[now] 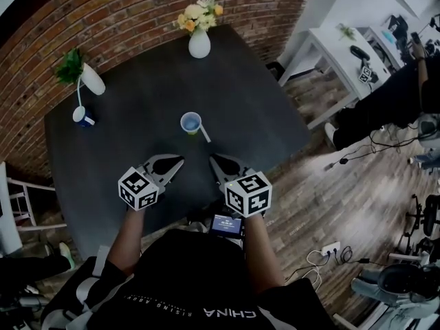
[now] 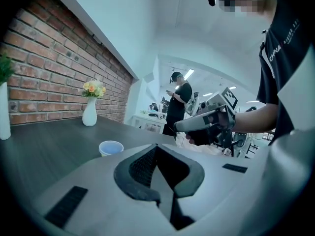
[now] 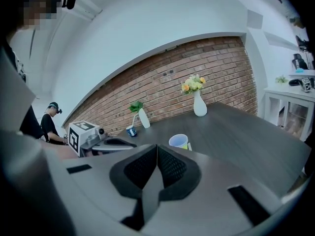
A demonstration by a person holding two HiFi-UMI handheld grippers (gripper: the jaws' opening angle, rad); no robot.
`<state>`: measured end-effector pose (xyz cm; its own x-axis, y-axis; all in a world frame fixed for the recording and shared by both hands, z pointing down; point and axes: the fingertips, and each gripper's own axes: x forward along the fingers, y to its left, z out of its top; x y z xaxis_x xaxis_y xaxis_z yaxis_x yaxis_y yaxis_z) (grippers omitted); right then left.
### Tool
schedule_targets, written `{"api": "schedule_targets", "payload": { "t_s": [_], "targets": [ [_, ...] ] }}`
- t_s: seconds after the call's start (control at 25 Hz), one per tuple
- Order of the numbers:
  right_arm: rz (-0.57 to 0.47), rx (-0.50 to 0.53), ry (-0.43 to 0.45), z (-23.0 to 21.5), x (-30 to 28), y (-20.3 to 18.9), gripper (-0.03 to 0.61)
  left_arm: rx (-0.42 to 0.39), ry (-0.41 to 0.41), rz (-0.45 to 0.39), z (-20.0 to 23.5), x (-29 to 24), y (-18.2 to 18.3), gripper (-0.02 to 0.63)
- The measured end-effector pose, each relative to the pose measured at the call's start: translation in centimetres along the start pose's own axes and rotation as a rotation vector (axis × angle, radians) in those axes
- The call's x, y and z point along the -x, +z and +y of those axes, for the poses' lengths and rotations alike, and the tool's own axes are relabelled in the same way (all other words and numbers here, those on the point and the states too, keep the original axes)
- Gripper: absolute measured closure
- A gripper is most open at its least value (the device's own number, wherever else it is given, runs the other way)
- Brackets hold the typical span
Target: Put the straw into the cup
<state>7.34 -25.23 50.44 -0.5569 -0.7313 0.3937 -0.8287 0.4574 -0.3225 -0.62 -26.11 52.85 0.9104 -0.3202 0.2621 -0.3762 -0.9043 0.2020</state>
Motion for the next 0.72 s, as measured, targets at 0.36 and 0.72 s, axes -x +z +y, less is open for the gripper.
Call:
{"api": "schedule_targets", "payload": {
  "t_s": [0.36, 0.72],
  "targets": [
    [0.030, 0.048, 0.012, -0.8, -0.4, 0.5, 0.571, 0.000, 0.017, -0.020, 0.4, -1.2, 1.1, 0.611],
    [0.065, 0.041, -0.002, -2.5, -1.8, 0.0, 0.571, 0.025, 0.035, -0.039, 0.9, -1.6, 1.3, 0.611]
  ]
}}
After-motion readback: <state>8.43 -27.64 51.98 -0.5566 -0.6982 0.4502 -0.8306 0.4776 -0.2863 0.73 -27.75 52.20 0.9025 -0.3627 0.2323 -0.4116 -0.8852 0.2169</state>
